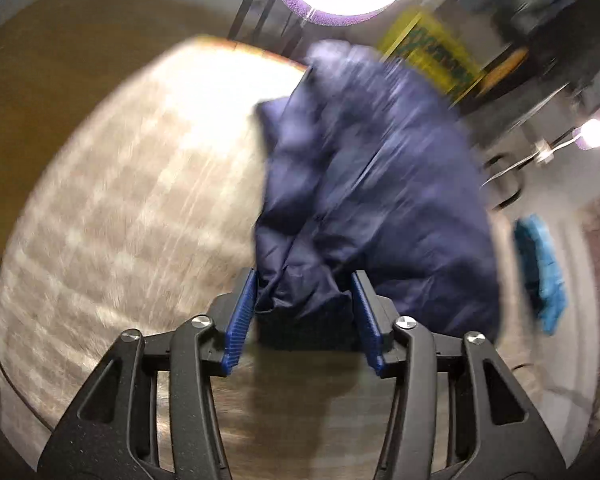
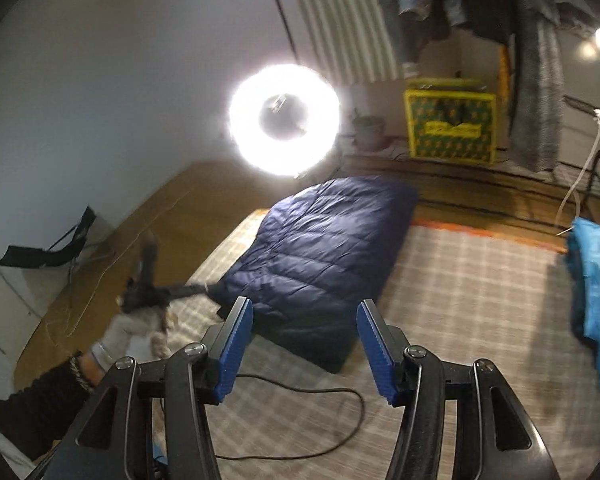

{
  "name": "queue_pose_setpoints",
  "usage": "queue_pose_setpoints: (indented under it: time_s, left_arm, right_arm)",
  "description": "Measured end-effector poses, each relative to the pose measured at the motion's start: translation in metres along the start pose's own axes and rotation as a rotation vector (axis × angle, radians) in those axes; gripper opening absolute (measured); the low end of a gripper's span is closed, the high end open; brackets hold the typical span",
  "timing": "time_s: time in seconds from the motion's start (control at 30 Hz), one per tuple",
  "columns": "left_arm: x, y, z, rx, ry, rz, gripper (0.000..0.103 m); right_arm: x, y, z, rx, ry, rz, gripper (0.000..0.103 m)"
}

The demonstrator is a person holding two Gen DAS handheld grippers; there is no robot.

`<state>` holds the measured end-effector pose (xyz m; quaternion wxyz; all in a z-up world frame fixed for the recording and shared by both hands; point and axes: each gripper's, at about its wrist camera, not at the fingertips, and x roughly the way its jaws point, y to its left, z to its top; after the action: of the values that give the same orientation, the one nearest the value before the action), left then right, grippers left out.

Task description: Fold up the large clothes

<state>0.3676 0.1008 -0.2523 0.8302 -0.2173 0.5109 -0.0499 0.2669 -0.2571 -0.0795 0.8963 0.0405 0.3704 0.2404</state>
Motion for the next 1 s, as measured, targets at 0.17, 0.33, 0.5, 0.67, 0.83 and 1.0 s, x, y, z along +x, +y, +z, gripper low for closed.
queue_pose_setpoints:
  time_s: [0.17,0.33,0.5,0.67,0.83,1.0]
  left_arm:
    - [0.003,0.000,-0.020,0.030,-0.008,0.021,0.044]
    - [-0.053,-0.006,-0.016,0.035,-0.146,0.004,0.044]
    - [-0.088,-0.051,0.007,0.176,-0.278,0.041,0.044]
    - [-0.062,-0.093,0.040,0.290,-0.313,0.052,0.044]
    - [-0.002,-0.096,0.060,0.339,-0.282,0.125,0.044]
    - [0.048,-0.072,0.055,0.330,-0.192,0.138,0.044]
  right_arm:
    - [-0.003,-0.020,0.002,0.006,-0.023,-0.032,0.057]
    - [0.050,-0.042,0.004,0.027,0.037,-0.021,0.058]
    - [0.112,-0.055,0.008,0.000,0.033,0.016,0.057]
    - [0.164,-0.062,0.035,-0.029,-0.058,0.054,0.039]
    - [0.233,-0.070,0.075,-0.064,-0.068,0.044,0.039]
    - [0.309,-0.089,0.082,-0.040,0.017,0.029,0.039]
